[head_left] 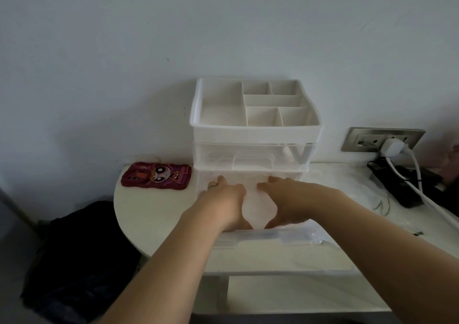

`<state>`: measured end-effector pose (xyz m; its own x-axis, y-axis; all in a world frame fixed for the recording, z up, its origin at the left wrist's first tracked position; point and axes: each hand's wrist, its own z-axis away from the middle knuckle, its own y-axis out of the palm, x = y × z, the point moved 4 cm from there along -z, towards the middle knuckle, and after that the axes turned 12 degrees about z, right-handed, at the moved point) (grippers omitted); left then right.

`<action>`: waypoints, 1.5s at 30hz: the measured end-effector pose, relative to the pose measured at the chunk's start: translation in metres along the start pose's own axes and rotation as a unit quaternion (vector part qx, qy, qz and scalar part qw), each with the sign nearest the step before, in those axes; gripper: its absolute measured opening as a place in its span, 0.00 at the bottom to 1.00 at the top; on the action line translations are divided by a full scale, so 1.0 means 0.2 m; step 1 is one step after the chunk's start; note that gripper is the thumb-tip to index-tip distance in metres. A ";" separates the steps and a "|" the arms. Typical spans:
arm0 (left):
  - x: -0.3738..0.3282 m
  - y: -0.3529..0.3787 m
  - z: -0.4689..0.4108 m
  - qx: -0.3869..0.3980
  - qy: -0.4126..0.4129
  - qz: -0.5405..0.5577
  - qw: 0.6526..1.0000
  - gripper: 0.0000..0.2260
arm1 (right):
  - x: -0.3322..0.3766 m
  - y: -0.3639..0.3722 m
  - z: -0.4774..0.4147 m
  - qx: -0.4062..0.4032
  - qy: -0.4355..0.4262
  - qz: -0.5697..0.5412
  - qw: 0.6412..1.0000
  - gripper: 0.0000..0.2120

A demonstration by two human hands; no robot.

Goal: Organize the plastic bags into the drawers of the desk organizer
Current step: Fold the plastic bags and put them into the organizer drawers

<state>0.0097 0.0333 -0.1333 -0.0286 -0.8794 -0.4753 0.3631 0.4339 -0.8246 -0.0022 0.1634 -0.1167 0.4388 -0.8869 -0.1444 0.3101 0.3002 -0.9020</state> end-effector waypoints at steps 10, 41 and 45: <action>-0.06 -0.05 0.04 -0.024 0.016 0.046 0.999 0.31 | -0.06 -0.17 0.24 -0.201 -0.005 -0.053 0.978 0.19; -0.11 0.02 0.16 -0.224 0.172 0.153 0.947 0.09 | -0.65 0.50 0.24 -0.125 0.223 -0.046 0.966 0.08; -0.10 0.01 0.17 -0.224 0.172 0.156 0.946 0.09 | -0.63 0.49 0.26 -0.139 0.225 -0.031 0.964 0.09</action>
<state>0.0422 0.0460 -0.1156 -0.3140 -0.6120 -0.7259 -0.0262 0.7698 -0.6377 0.0177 0.3232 -0.1661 -0.0025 -0.9814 -0.1918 0.0590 0.1913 -0.9798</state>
